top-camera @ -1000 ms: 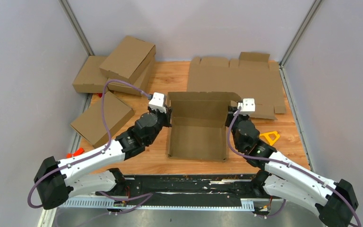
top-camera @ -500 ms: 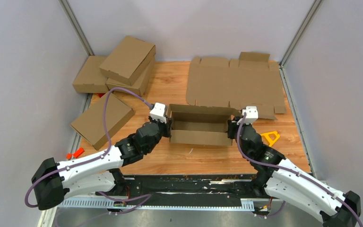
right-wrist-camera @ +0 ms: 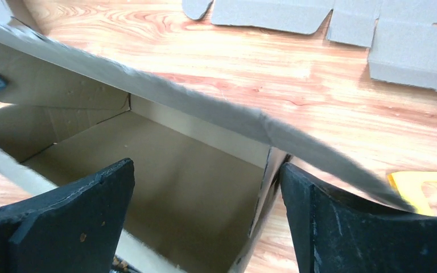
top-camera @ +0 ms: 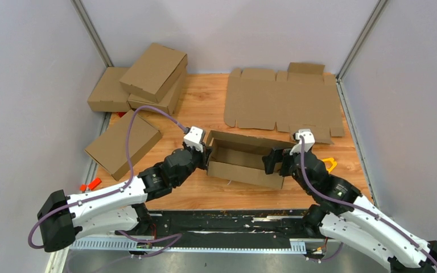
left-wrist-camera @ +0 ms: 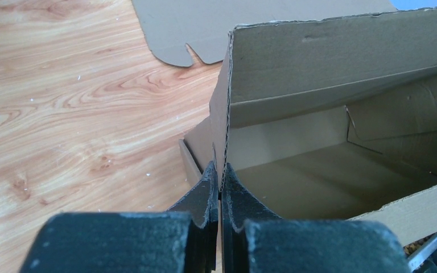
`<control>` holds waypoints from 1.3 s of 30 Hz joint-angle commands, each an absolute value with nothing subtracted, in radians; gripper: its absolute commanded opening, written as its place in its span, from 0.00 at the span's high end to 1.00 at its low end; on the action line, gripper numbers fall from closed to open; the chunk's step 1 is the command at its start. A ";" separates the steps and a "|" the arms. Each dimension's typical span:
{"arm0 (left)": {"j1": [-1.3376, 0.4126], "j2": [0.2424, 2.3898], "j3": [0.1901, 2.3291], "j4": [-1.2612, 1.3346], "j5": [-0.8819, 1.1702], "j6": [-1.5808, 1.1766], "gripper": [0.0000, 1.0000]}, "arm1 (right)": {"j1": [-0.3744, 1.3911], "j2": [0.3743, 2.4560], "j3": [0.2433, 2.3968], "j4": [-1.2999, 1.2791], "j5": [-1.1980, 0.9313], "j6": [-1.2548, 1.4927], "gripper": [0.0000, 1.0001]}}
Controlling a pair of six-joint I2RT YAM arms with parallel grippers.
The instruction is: Fold the paper box
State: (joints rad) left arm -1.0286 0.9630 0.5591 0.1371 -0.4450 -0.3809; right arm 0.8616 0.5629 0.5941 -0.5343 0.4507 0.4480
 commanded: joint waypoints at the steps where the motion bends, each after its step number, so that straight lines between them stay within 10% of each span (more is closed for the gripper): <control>1: -1.046 0.971 0.539 0.080 -0.412 -0.400 1.00 | 0.867 0.523 0.756 -0.728 0.469 0.445 0.00; 20: -1.051 0.966 0.527 0.111 -0.399 -0.366 1.00 | 0.877 0.907 1.136 -0.807 0.076 -0.053 0.01; 26: -1.050 0.950 0.516 0.109 -0.338 -0.352 0.99 | 0.924 0.948 1.069 -0.800 0.062 -0.051 0.39; 31: -1.048 0.889 0.567 -0.106 -0.297 -0.372 0.68 | 0.948 0.942 0.977 -0.779 0.039 -0.007 0.72; 39: -1.048 0.791 0.633 -0.414 -0.226 -0.517 0.25 | 1.060 1.007 0.855 -0.705 0.126 0.135 0.61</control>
State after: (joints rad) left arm -1.0451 0.8593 0.5964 -0.2657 -0.2932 -0.4156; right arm 1.0180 0.9714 0.8764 -0.7589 0.0654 0.0490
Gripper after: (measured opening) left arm 0.677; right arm 0.331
